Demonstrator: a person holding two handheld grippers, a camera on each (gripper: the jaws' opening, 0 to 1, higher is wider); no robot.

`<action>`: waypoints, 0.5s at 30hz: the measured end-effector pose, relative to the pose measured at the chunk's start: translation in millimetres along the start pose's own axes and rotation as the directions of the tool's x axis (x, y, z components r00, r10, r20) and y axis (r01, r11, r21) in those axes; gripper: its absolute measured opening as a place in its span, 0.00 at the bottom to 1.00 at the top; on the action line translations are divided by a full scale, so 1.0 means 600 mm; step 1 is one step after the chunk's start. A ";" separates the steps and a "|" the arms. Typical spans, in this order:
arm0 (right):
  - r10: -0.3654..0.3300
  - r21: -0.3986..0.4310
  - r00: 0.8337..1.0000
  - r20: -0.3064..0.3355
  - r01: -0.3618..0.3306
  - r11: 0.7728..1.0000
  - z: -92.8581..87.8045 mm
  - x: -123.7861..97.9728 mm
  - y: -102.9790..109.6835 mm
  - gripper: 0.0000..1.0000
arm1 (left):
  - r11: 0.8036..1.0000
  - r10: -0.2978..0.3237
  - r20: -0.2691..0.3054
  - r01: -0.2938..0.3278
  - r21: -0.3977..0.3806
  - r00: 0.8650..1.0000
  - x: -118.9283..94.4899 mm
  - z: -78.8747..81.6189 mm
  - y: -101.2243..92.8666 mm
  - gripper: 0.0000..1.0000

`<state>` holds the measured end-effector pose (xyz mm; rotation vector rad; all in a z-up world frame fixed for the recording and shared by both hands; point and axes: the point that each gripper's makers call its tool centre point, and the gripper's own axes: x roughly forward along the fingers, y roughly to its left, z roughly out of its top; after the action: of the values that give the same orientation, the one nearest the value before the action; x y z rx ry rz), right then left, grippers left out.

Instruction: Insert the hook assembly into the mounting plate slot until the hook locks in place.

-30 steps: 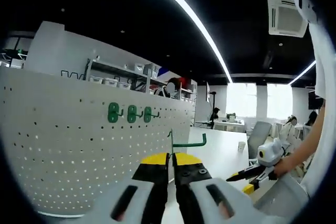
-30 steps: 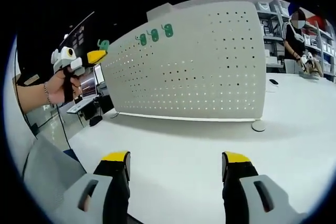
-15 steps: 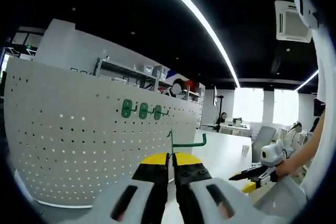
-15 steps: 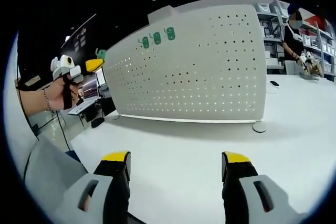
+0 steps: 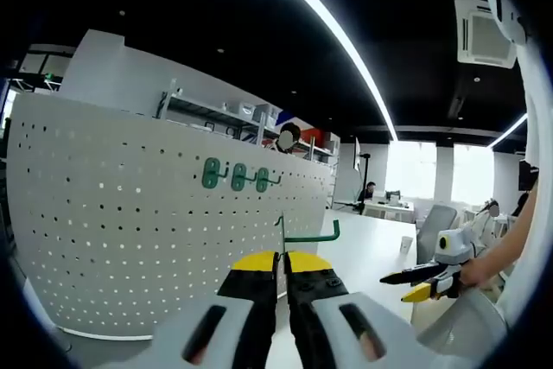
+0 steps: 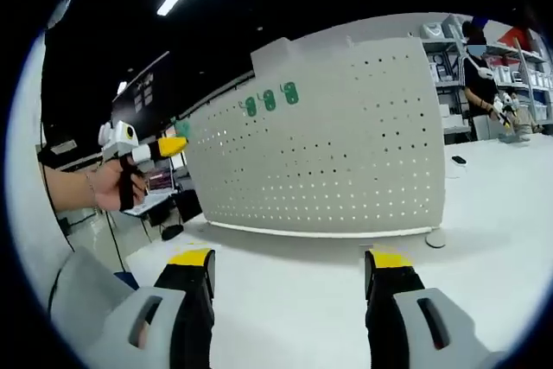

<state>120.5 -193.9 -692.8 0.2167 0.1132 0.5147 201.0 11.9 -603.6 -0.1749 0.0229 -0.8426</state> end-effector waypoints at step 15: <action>0.101 -0.019 0.994 0.039 -0.101 0.995 0.031 0.021 0.044 0.68 | 1.000 0.002 -0.005 -0.002 0.000 1.000 -0.001 -0.004 -0.002 0.03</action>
<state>122.0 -168.2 -669.4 0.2167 0.0588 0.6114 199.6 11.0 -605.9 -0.1725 0.0276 -0.8409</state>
